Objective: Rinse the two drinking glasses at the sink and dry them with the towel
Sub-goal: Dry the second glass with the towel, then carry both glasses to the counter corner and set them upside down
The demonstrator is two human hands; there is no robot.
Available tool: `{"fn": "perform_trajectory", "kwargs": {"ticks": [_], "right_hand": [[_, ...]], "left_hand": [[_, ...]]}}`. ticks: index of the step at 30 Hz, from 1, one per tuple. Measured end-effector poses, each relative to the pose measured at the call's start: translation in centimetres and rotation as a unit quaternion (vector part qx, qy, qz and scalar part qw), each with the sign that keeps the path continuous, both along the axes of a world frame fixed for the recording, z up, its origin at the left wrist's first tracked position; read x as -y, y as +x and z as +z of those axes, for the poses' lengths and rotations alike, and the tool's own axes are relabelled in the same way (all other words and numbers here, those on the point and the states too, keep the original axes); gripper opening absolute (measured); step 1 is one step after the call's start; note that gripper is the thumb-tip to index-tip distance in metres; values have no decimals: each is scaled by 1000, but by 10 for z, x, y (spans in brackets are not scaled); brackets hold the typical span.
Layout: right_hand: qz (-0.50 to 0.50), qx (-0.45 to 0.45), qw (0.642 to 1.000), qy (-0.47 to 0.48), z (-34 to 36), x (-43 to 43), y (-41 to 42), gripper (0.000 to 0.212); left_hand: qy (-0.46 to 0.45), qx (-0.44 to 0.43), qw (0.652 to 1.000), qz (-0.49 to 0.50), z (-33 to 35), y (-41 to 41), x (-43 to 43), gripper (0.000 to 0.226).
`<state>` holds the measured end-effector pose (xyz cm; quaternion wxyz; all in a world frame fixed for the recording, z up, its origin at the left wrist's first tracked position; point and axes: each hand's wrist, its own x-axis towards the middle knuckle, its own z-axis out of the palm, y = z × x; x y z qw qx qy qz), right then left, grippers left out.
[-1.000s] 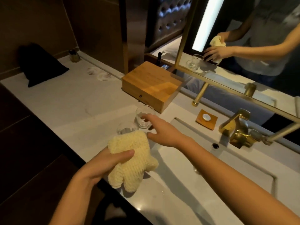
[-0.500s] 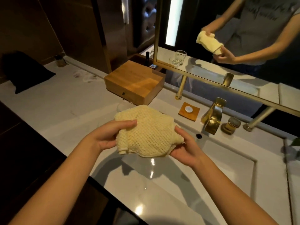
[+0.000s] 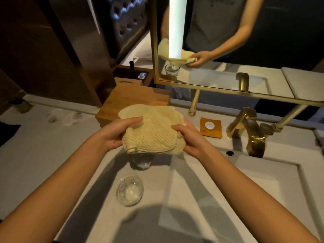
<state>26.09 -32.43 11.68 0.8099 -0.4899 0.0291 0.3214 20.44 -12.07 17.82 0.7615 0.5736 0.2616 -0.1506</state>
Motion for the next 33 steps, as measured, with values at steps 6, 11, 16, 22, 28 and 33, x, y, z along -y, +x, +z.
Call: {"fn": "perform_trajectory", "kwargs": {"ticks": [6, 11, 16, 22, 28, 33], "right_hand": [[-50, 5, 996, -69, 7, -50, 39, 46], [-73, 28, 984, -160, 9, -80, 66, 44], [-89, -22, 982, -164, 5, -99, 88, 33], [-106, -8, 972, -210, -2, -107, 101, 35], [-97, 176, 922, -330, -1, -110, 88, 52], [-134, 280, 877, -366, -13, -92, 65, 55]], "left_hand": [[28, 46, 994, 99, -10, 56, -47, 34], [49, 51, 994, 82, -26, 89, -69, 40], [70, 34, 995, 63, -43, 118, -83, 40], [70, 41, 994, 78, -53, 139, -81, 36], [186, 103, 975, 69, -58, 138, -73, 51], [317, 157, 934, 54, -53, 111, -76, 58]]}}
